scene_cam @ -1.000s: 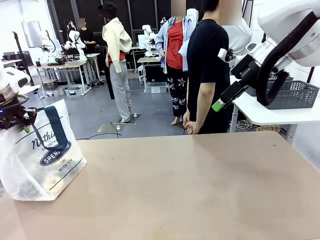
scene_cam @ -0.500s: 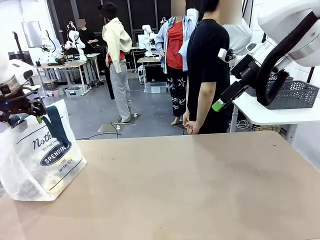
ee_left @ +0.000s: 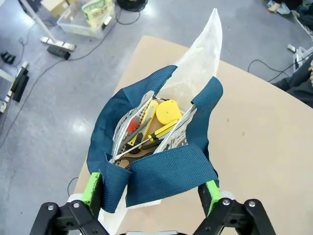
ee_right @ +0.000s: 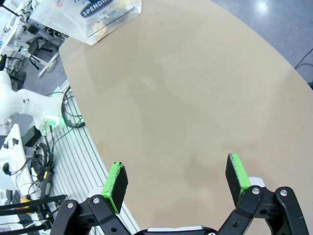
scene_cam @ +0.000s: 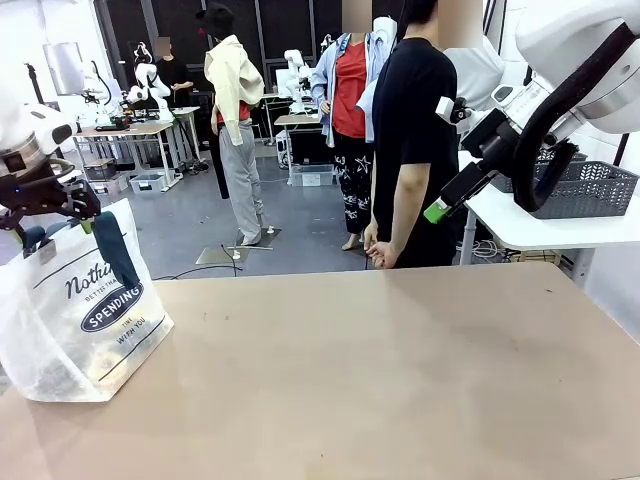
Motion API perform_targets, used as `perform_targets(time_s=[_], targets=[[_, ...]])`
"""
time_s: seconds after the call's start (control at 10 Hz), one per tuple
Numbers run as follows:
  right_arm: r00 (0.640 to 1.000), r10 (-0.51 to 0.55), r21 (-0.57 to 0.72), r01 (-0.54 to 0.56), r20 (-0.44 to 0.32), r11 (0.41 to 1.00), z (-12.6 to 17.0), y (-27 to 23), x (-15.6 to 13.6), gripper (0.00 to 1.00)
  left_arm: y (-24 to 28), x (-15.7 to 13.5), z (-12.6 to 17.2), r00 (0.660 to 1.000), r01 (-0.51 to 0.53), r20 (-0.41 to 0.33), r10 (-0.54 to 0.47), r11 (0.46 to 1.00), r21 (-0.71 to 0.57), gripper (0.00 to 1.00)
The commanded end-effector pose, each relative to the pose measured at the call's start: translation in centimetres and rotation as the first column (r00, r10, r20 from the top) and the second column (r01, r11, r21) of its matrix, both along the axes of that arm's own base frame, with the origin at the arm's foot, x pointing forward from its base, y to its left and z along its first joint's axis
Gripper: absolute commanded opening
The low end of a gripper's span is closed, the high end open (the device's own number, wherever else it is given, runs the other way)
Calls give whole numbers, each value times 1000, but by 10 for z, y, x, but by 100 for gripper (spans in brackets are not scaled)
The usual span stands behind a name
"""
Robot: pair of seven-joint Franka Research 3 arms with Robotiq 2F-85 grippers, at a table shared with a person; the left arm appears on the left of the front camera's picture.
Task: Transfer purchased items from the store into the shopping bag.
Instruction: Move the Reusable shopping bag to the right side of the table.
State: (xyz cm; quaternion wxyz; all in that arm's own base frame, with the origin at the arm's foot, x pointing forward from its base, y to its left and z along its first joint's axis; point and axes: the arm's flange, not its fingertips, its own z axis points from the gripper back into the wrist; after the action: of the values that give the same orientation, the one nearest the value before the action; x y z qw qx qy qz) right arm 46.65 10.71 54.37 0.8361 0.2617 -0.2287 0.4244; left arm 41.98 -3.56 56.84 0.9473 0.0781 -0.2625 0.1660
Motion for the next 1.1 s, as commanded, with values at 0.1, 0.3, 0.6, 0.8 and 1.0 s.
perform_targets(time_s=[0.1,0.3,0.6,0.8,1.0], targets=[[1000,7,6,-7,-11,1000,2,0,1,100,-10,3,19,996,68,-64,-67,997,23,100],[1000,7,6,-7,-11,1000,2,0,1,100,-17,3,30,991,130,-47,-128,991,41,100],[1000,7,6,-7,-11,1000,2,0,1,100,-50,17,27,905,396,-103,-413,906,-150,100],[1000,7,6,-7,-11,1000,2,0,1,100,-68,31,19,797,576,-63,-601,788,-218,100],[1000,7,6,-7,-11,1000,2,0,1,100,-82,40,9,667,725,47,-743,634,-269,100]])
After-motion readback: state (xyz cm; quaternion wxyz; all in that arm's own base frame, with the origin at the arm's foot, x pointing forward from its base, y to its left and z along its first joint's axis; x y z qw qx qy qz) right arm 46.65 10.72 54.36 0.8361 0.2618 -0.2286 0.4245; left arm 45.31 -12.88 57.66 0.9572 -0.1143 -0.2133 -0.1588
